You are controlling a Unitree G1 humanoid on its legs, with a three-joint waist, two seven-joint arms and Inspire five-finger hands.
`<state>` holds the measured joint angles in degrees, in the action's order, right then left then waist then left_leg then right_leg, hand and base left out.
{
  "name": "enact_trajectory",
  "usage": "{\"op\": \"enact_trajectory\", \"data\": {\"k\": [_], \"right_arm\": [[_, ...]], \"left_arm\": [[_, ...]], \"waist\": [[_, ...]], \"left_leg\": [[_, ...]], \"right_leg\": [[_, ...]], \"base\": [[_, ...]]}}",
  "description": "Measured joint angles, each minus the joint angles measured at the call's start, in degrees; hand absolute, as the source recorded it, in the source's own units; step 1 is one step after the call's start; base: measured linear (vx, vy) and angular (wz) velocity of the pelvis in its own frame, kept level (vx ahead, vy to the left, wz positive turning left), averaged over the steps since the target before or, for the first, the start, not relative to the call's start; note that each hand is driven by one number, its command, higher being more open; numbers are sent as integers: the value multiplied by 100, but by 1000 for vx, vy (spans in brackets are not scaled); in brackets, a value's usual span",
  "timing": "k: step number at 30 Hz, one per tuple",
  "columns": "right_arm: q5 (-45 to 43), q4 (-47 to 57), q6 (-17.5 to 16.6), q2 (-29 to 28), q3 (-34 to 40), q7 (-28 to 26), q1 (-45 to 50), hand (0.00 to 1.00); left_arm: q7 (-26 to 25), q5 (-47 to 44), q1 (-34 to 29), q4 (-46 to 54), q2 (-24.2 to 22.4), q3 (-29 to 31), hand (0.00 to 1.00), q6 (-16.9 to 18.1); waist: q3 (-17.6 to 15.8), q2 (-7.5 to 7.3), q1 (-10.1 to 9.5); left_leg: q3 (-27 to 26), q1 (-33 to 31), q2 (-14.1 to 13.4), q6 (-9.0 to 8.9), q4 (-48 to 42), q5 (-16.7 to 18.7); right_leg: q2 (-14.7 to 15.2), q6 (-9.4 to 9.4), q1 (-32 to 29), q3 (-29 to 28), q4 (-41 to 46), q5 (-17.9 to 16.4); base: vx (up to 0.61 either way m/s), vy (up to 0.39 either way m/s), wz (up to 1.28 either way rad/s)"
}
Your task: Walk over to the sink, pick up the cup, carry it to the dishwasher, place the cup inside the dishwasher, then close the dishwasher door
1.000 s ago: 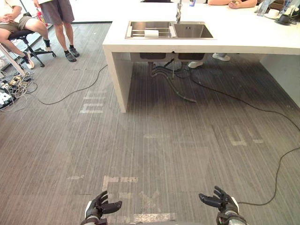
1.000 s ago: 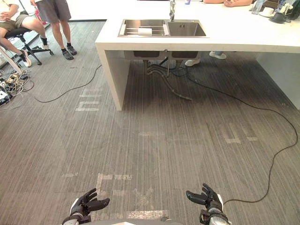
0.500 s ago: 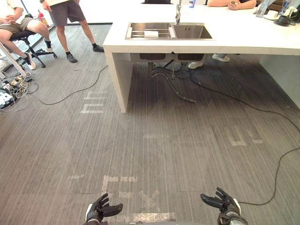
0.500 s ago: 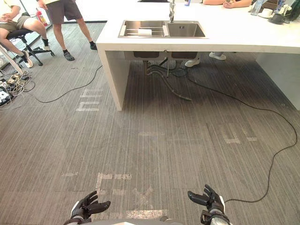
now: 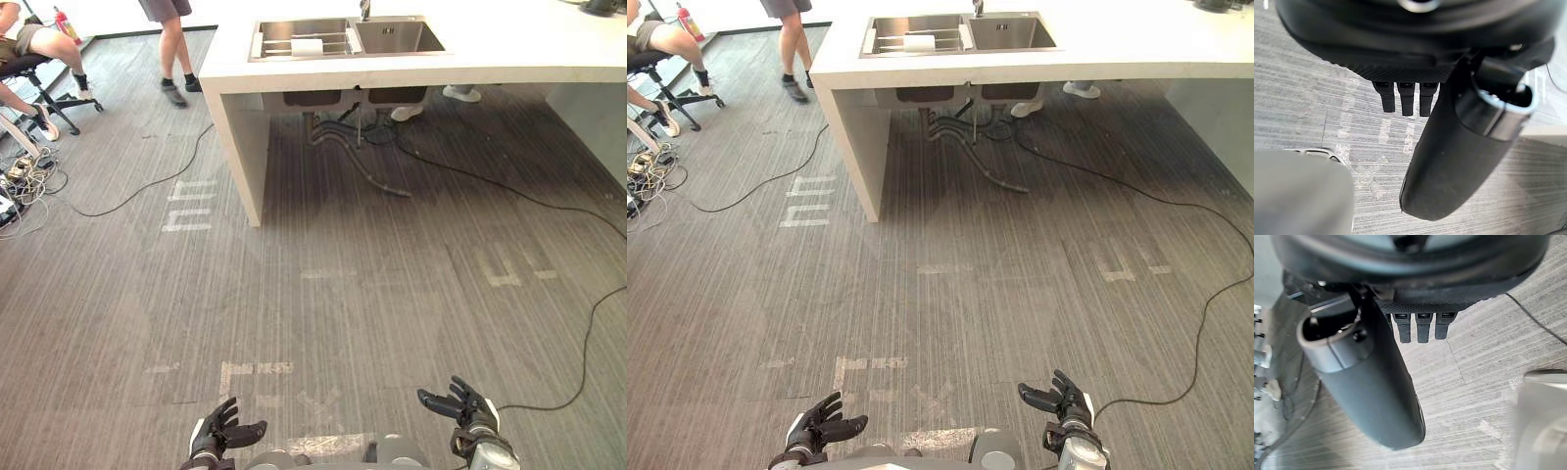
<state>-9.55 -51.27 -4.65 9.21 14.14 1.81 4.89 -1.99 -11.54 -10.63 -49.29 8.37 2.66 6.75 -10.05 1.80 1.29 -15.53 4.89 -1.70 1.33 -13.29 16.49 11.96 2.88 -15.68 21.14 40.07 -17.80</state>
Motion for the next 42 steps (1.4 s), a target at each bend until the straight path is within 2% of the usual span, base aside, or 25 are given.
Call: {"op": "enact_trajectory", "data": {"k": [3, 5, 6, 7, 9, 11, 13, 15, 18, 20, 21, 23, 24, 25, 27, 28, 29, 30, 33, 35, 37, 38, 39, 41, 42], "right_arm": [[-1, -1, 0, 76, -113, 11, -148, 90], [-1, 36, -10, 188, -226, 22, -244, 90], [-1, 41, -17, 192, -226, 35, -236, 90], [-1, 37, -16, 208, -226, 83, -184, 90], [0, 43, -15, 221, -227, 84, -189, 90], [-4, 78, -15, 211, -275, 78, -231, 90], [-58, 92, -41, 195, -445, 87, -219, 90], [-161, 139, -141, 172, -448, 118, -251, 90], [-208, 228, -177, 181, -435, 215, -327, 90], [-207, 225, -179, 165, -448, 249, -346, 90], [-207, 224, -188, 186, -484, 262, -309, 90], [-204, 187, -192, 229, -587, 293, -211, 90], [-203, 157, -192, 192, -614, 294, -167, 90], [-176, 130, -194, 60, -614, 281, -22, 90], [-162, 93, -205, 59, -612, 263, 23, 90], [-161, 45, -206, 61, -611, 233, 5, 90], [-155, -3, -207, 27, -611, 181, -27, 90], [-151, -38, -206, 8, -614, 152, -28, 90], [-123, -127, -235, -125, -807, 26, -87, 90], [-22, 34, -335, -215, -920, -87, -88, 90], [-10, 101, -360, -204, -951, -134, -90, 90], [15, 109, -363, -166, -951, -151, -99, 90], [26, 110, -359, -125, -997, -153, -72, 90], [48, 90, -352, -25, -1067, -160, 107, 90], [74, 83, -327, 118, -1062, -198, 180, 90]], "left_arm": [[-50, -107, 207, 2, 42, -4, 90, 0], [-59, -152, 447, 10, 139, -65, 90, 10], [-64, -152, 478, 11, 160, -83, 90, 11], [-71, -149, 547, 17, 170, -90, 90, 17], [-98, -154, 541, 218, 84, -103, 90, 40], [-126, -201, 508, 618, -45, -139, 90, 53], [-126, -224, 399, 967, -77, -153, 90, 55], [-151, -342, 405, 1457, -114, -152, 90, 59], [-252, -438, 338, 2655, -236, -150, 90, 82], [-309, -509, 316, 3419, -326, -165, 90, 107], [-364, -519, 286, 4006, -410, -196, 90, 134], [-540, -343, 184, 4828, -551, -201, 90, 155], [-582, -265, 178, 5052, -544, -190, 90, 168], [-703, 92, 120, 5671, -517, -116, 90, 198], [-816, 366, 103, 6221, -545, -46, 90, 332], [-914, 547, 108, 6483, -524, 33, 90, 383], [-999, 722, 146, 6681, -419, 157, 90, 386], [-1067, 775, 180, 6727, -361, 197, 90, 386], [-1535, 1131, 58, 7147, -273, 486, 90, 383], [-1844, 1497, -43, 7669, -268, 695, 90, 506], [-1948, 1633, -31, 7825, -225, 739, 90, 645], [-1978, 1752, 45, 7831, -179, 727, 90, 694], [-1991, 1950, 124, 7730, -50, 730, 90, 682], [-1912, 2193, 129, 7487, 119, 665, 90, 666], [-1747, 2420, 152, 7310, 218, 593, 90, 574]], "waist": [[-181, 167, 78], [-231, 151, 181], [-237, 130, 189], [-192, 5, 235], [-152, 130, 274], [-258, 344, 241], [-302, 324, 153], [-366, 191, 105], [-428, 91, 1], [-514, -51, -171], [-533, -83, -255], [-482, 55, -352], [-469, 20, -394], [-279, -235, -434], [-246, -303, -446], [-241, -308, -442], [-220, -378, -404], [-209, -397, -355], [-219, -376, -306], [-204, -346, -330], [-213, -303, -323], [-211, -295, -280], [-197, -252, -196], [-145, -160, -69], [-70, 24, -97]], "left_leg": [[50, 276, -336, -179, 171, 19], [101, 641, -491, -479, 581, -27], [109, 697, -482, -531, 595, 2], [221, 884, -519, -789, 484, 158], [292, 615, -833, -912, -421, 139], [443, -368, -1602, -995, -3141, -426], [253, -863, -2030, -902, -4733, -374], [-5, -1375, -2076, -695, -5327, -250], [-419, -2330, -1777, -473, -4383, -73], [-442, -2568, -1229, -408, -2742, -115], [-209, -2632, -756, -505, -1042, -639], [152, -2664, -612, -453, 62, -1187], [245, -2623, -574, -324, -62, -1506], [301, -2687, -341, -58, -408, -1753], [293, -2836, -345, 88, -1051, -1515], [220, -2790, -330, 99, -1336, -1174], [172, -2591, -201, 183, -1446, -946], [189, -2475, -135, 232, -1466, -850], [200, -1386, -111, 197, -962, -519], [172, -688, -204, 35, -422, -424], [187, -419, -250, -47, -190, -383], [261, -241, -344, -168, -100, -318], [419, -118, -442, -439, -162, -125], [636, 28, -601, -672, -356, 134], [698, -12, -848, -727, -638, 131]], "right_leg": [[-204, -24, -409, 455, -681, 99], [-476, -21, -679, 354, -2157, 1057], [-472, -38, -703, 290, -2290, 1194], [-412, -486, -776, 39, -2020, 1914], [-531, -669, -807, 109, -1492, 1460], [-1005, -849, -110, 262, -1841, 1180], [-1340, -905, 710, 225, -2422, 1131], [-1432, -899, 1338, 125, -2944, 1117], [-1443, -832, 1951, 28, -3514, 1101], [-1300, -707, 2291, -78, -3729, 1015], [-1205, -554, 2518, -149, -3831, 898], [-1313, -339, 2839, -281, -3919, 660], [-1289, -259, 2982, -325, -3930, 562], [-1016, -24, 3061, -355, -3713, 249], [-761, 219, 2751, -489, -2739, -103], [-499, 367, 2268, -629, -1450, -171], [-98, 1016, 1707, -732, 116, 115], [54, 1159, 1511, -738, 716, 182], [380, 614, 932, -427, 1987, 74], [337, 197, 310, -166, 1591, -153], [268, 108, -113, -138, 780, -189], [139, 20, -375, -214, -161, -39], [-99, 9, -468, -453, -1531, 711], [-317, -163, -345, -689, -1559, 1549], [-388, -241, -337, -591, -1203, 1177]], "base": [[344, -82, 7], [485, -153, 26], [550, -229, 38], [556, -288, 38], [624, -372, 19], [645, -378, -4], [577, -253, -17], [499, -199, -10], [446, -95, -10], [415, 36, -23], [421, 86, -23], [444, 155, -36], [518, 218, -30], [600, 206, -17], [616, 195, -18], [687, 243, -12], [564, 201, 4], [562, 153, 25], [601, 61, -5], [418, -53, -15], [403, -130, 7], [527, -228, 46], [464, -222, 62], [536, -275, 59], [639, -346, 36]]}}
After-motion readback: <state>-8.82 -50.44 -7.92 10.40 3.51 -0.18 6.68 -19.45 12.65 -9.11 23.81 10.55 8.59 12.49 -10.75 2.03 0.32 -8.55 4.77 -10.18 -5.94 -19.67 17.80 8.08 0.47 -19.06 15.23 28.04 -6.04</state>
